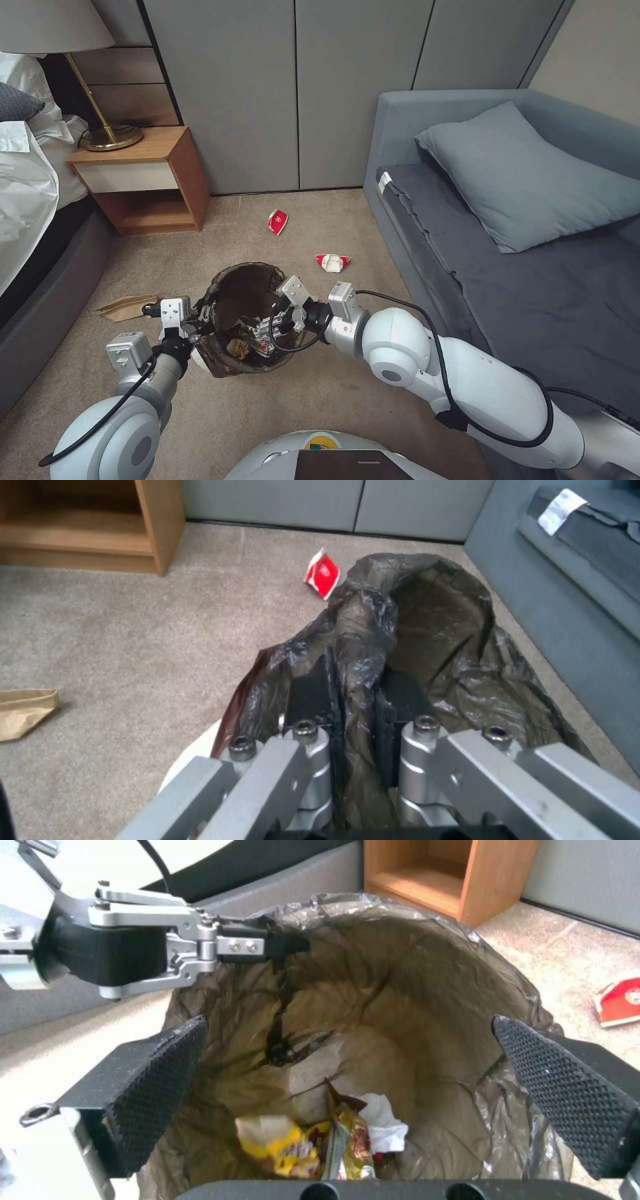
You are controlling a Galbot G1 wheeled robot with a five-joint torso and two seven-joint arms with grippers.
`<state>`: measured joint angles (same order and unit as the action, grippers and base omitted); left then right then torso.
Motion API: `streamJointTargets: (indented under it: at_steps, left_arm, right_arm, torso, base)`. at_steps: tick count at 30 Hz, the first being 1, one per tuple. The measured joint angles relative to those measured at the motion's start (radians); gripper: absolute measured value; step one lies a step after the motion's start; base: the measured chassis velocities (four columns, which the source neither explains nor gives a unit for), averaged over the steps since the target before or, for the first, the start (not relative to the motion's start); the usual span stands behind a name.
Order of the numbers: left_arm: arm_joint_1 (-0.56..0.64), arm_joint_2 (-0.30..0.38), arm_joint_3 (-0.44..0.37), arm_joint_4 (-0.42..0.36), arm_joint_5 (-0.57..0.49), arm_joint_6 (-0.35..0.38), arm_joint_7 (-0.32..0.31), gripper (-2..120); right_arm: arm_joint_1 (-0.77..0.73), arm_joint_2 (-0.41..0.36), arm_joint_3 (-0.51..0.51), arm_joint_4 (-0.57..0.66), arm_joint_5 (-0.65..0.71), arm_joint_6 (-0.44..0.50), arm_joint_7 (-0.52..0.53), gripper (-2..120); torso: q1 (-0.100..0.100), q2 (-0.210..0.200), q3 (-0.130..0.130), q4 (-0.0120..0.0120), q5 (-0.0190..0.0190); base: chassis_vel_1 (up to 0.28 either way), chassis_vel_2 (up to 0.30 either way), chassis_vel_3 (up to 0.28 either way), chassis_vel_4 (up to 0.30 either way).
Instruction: Pick up the trash bin, then pick up the garbage from the floor and place it into the trash bin.
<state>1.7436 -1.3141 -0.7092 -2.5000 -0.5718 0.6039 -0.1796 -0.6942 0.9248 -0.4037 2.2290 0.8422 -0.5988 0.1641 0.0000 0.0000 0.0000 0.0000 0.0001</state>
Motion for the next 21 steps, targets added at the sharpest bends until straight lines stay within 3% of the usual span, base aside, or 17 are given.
streamJointTargets:
  at_steps: [4, 11, 13, 17, 20, 21]
  left_arm:
    - [0.001, 0.0, 0.0, 0.0, 0.0, 0.0, 0.0, 8]
    - [0.001, -0.006, 0.0, 0.0, 0.0, -0.001, 0.0, 8]
    - [0.001, -0.007, 0.0, 0.0, 0.0, -0.001, 0.0, 8]
    - [0.0, -0.006, 0.0, 0.0, 0.002, -0.001, 0.0, 8]
    - [-0.002, -0.001, -0.002, 0.0, 0.01, 0.001, 0.001, 8]
    - [-0.002, -0.001, -0.002, 0.0, 0.01, 0.001, 0.001, 8]
  right_arm:
    - [-0.007, -0.002, 0.02, 0.009, 0.0, 0.007, 0.0, 100]
    - [-0.106, -0.031, 0.216, 0.075, 0.01, 0.054, -0.016, 100]
    - [-0.155, -0.055, 0.287, 0.09, -0.029, 0.114, -0.008, 100]
    - [-0.189, -0.067, 0.332, 0.088, -0.069, 0.183, 0.025, 100]
    - [-0.29, -0.056, 0.47, 0.073, -0.178, 0.278, 0.042, 100]
    - [-0.29, -0.056, 0.47, 0.073, -0.178, 0.278, 0.042, 100]
  torso:
    - [0.0, 0.0, 0.0, 0.0001, 0.0]
    - [0.0, 0.0, 0.0, 0.0, 0.0001]
    - [0.0, 0.0, 0.0, -0.0001, 0.0001]
    - [0.0, 0.0, 0.0, 0.0001, 0.0]
    - [0.0, 0.0, 0.0, 0.0006, 0.0002]
    - [0.0, 0.0, 0.0, 0.0006, 0.0002]
  base:
    - [0.0, 0.0, 0.0, 0.0]
    - [0.0, 0.0, 0.0, 0.0]
    - [0.0, 0.0, 0.0, 0.0]
    - [0.0, 0.0, 0.0, 0.0]
    - [0.0, 0.0, 0.0, 0.0]
    - [0.0, 0.0, 0.0, 0.0]
